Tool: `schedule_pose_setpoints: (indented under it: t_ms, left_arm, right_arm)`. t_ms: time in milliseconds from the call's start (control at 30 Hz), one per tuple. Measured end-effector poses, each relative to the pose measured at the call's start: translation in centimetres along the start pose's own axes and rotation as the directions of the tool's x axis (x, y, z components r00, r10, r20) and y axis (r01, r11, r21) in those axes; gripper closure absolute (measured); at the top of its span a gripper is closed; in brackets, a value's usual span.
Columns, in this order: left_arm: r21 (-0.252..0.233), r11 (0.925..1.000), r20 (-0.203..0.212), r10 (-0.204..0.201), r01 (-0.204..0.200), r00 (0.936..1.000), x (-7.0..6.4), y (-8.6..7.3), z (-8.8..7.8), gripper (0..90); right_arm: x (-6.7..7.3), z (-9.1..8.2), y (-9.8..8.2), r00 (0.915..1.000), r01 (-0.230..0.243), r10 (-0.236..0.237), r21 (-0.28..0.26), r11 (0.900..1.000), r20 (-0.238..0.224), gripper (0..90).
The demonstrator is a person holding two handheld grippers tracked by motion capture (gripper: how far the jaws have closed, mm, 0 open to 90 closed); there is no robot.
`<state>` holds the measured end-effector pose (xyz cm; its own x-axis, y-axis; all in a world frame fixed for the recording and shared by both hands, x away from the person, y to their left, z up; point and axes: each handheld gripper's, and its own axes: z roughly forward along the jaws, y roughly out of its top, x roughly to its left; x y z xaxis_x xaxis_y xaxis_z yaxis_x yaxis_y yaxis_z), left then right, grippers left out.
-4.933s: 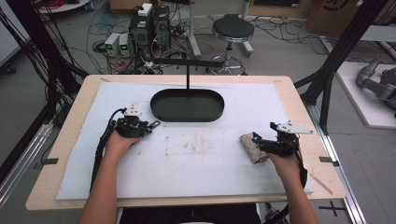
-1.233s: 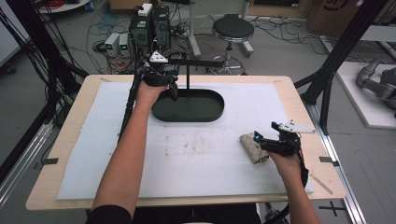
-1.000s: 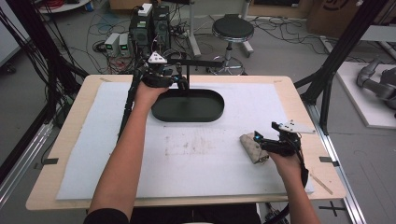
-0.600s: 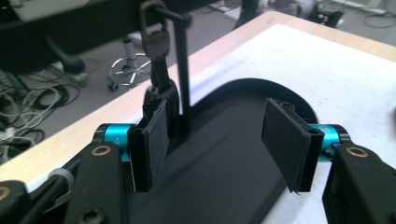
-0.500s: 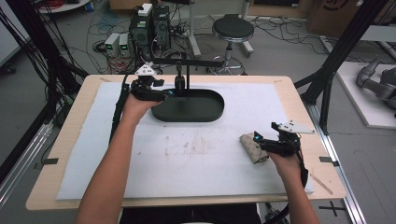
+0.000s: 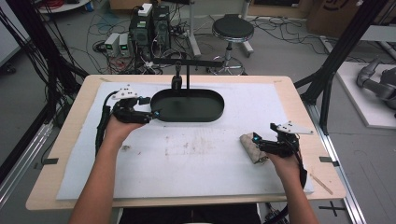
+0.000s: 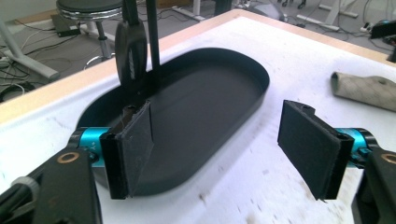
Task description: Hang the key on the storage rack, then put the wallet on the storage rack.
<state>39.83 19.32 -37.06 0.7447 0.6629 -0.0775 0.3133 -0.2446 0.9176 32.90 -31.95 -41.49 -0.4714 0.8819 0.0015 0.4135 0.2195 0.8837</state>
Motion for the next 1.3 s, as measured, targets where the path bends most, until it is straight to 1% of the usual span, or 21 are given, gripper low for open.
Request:
schedule_pose_setpoints:
  t_ms: [100,167,200,233,300,367,433,500,600,800,967,1100,1133,1300]
  left_arm:
    - [0.010,0.9999,0.000,0.004,-0.004,1.0000,-0.1,-1.0,-0.5,23.2]
    - [0.006,1.0000,-0.001,0.002,-0.002,1.0000,-0.1,-1.6,-0.8,22.5]
    - [0.015,0.9999,-0.008,0.002,-0.002,1.0000,0.0,-2.0,-1.0,22.3]
    - [0.015,0.9999,-0.008,0.002,-0.002,1.0000,0.0,-2.0,-1.0,21.8]
    - [-0.001,1.0000,-0.035,0.007,-0.007,0.9994,0.2,-2.3,-1.4,21.0]
    - [-0.013,0.9999,-0.024,-0.001,0.001,0.9997,0.2,-2.8,-1.7,20.6]
    - [-0.001,1.0000,-0.014,-0.001,0.001,0.9999,0.2,-3.4,-1.8,20.0]
    - [0.002,1.0000,-0.005,0.009,-0.009,0.9999,0.2,-3.8,-2.0,18.1]
    - [-0.012,0.9998,-0.014,0.014,-0.014,0.9998,0.3,-4.3,-2.7,16.7]
    - [-0.008,0.9998,-0.019,0.020,-0.020,0.9996,0.3,-4.4,-3.3,14.9]
    - [-0.028,0.9995,-0.036,0.015,-0.016,0.9993,0.4,-4.3,-3.6,14.9]
    - [-0.042,0.9991,-0.042,0.008,-0.010,0.9991,0.5,-4.2,-3.7,14.9]
    - [-0.042,0.9990,-0.041,0.008,-0.010,0.9991,0.5,-4.2,-3.7,14.9]
    - [-0.046,0.9989,-0.040,0.002,-0.004,0.9992,0.6,-4.2,-3.7,14.9]
  right_arm:
    - [0.0,0.1,0.0,1.0000,0.004,-0.004,0.003,1.000,0.001,16.4]
    - [0.0,0.1,0.0,1.0000,0.004,-0.004,0.004,1.000,0.001,16.4]
    - [0.0,0.1,0.0,1.0000,0.007,-0.007,0.005,1.000,0.004,16.4]
    - [0.1,0.1,0.0,1.0000,0.006,-0.006,0.007,1.000,0.004,16.3]
    - [0.1,0.1,0.0,1.0000,0.007,-0.007,0.008,1.000,0.005,16.4]
    - [0.1,0.2,0.0,0.9999,0.016,-0.016,0.010,1.000,0.004,16.4]
    - [0.2,0.2,0.0,0.9999,0.016,-0.016,0.012,1.000,0.000,16.4]
    - [0.1,0.3,-0.1,0.9998,0.021,-0.021,0.013,1.000,0.001,16.4]
    - [0.1,0.2,-0.2,0.9999,0.016,-0.016,0.016,1.000,0.001,16.4]
    - [0.1,0.3,-0.4,0.9998,0.019,-0.019,0.027,0.999,0.003,16.4]
    - [0.2,0.4,-0.6,0.9998,0.018,-0.018,0.035,0.999,0.009,16.4]
    - [0.3,0.2,-0.7,0.9996,0.025,-0.025,0.038,0.999,0.010,16.4]
    - [0.3,0.1,-0.8,0.9995,0.029,-0.029,0.036,0.999,0.013,16.4]
    - [0.3,-0.1,-0.9,0.9996,0.020,-0.021,0.037,0.999,0.021,16.4]
